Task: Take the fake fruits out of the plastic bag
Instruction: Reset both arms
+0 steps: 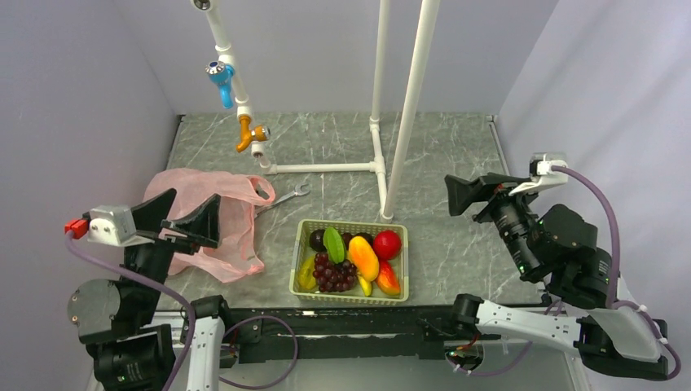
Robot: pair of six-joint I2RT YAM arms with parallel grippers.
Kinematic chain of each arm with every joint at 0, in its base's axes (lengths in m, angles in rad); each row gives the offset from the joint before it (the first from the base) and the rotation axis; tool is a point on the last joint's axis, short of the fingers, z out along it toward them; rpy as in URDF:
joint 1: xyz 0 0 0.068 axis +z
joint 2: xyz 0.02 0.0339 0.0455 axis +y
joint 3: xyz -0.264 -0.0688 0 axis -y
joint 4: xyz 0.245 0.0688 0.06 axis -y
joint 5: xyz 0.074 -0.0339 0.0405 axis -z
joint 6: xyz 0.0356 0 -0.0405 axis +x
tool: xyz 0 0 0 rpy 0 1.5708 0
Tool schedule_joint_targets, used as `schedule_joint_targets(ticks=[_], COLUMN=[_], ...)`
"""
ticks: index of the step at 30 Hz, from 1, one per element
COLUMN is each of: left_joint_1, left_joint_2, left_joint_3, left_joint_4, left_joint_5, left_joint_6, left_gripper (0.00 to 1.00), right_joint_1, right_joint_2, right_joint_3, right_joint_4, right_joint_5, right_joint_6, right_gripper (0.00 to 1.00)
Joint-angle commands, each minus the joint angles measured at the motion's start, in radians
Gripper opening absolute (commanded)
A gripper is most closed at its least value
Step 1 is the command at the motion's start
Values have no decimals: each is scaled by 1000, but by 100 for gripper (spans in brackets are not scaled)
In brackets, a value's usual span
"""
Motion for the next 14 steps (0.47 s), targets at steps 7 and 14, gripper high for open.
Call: schedule_joint_targets(ticks=[7, 14], left_joint_1=[0, 0], left_joint_2=[-24, -31], left_joint_3=[18, 2], left_joint_4=[-13, -3], left_joint_5=[38, 42], left_joint_6=[-62, -76], left_gripper=[99, 99], right_joint_1=[-1, -1], right_joint_2=[-30, -16], right_joint_3=[49, -12], right_joint_4=[-11, 52], right_joint_5=[204, 278], right_joint_6=[-61, -147], right_gripper=[100, 100])
